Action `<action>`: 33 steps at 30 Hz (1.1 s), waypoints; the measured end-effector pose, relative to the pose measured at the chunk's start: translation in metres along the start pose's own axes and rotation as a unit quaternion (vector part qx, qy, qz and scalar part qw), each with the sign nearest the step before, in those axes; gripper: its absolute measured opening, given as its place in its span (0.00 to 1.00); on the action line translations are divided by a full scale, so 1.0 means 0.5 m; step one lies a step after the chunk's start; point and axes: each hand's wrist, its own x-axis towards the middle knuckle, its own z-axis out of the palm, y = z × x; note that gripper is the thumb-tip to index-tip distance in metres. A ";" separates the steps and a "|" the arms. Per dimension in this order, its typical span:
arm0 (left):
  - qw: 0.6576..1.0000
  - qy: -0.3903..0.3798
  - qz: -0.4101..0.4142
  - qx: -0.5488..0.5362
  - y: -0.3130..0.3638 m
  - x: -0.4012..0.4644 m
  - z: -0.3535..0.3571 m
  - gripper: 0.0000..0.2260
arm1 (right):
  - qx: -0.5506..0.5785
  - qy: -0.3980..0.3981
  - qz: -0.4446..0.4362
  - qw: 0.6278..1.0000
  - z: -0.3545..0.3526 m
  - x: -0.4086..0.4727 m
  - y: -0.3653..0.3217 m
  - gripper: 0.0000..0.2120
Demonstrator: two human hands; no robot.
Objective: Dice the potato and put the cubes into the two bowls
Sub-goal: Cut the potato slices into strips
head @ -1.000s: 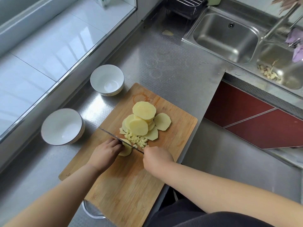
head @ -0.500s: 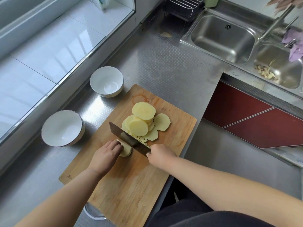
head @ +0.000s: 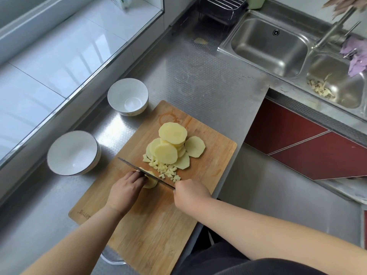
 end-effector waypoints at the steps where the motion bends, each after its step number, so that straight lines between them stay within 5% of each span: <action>1: 1.000 -0.001 -0.001 -0.001 0.000 -0.001 0.000 0.16 | -0.004 -0.003 0.004 1.000 0.001 0.000 -0.001 0.08; 17: 0.999 -0.028 -0.025 -0.011 0.005 -0.001 -0.027 0.14 | 0.062 -0.035 0.040 0.997 0.002 0.028 0.023 0.15; 24: 0.999 -0.030 -0.045 -0.001 0.007 -0.002 -0.018 0.14 | 0.007 0.018 -0.017 1.000 0.002 -0.001 0.013 0.12; 33: 0.999 -0.019 -0.028 -0.010 0.005 -0.010 -0.012 0.12 | 0.017 -0.010 0.004 1.000 0.005 0.002 0.003 0.10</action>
